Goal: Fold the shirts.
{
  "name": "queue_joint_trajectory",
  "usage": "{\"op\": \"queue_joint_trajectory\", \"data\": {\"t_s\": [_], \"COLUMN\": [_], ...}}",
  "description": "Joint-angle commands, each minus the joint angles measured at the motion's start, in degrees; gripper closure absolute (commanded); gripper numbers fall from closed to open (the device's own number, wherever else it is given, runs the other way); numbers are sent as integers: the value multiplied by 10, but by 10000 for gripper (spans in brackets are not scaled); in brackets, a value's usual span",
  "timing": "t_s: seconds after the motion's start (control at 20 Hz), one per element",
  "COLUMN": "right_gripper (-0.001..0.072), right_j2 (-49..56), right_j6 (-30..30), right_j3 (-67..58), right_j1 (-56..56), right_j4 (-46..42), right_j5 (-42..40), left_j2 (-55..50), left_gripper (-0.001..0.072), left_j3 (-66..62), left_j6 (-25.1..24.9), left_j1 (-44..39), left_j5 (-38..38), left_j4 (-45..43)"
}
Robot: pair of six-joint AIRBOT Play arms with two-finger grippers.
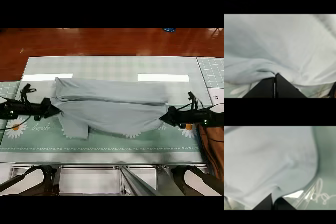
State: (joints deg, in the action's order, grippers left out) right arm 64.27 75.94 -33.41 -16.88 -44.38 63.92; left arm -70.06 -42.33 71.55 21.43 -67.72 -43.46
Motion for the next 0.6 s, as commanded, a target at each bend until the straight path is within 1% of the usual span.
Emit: {"op": "queue_joint_trajectory", "data": {"t_s": [0.0,0.15,0.25,0.45,0.55], "right_gripper": [687,687,687,687,687], "right_j2": [-12,8,42,135,176], "right_j6": [0,-8,-9,-11,-24], "right_j3": [-70,-127,-166,-229,-256], "right_j1": [5,7,10,10,10], "right_j4": [-14,23,25,31,49], "right_j5": [15,0,-11,-30,-45], "left_j2": [-2,-21,-57,-184,-253], "left_gripper": [694,694,694,694,694], "left_j3": [-89,-159,-203,-310,-374], "left_j6": [0,1,11,19,54], "left_j1": [-1,-19,-36,-80,-89], "left_j5": [5,29,50,52,46], "left_j4": [32,19,19,19,19]}}
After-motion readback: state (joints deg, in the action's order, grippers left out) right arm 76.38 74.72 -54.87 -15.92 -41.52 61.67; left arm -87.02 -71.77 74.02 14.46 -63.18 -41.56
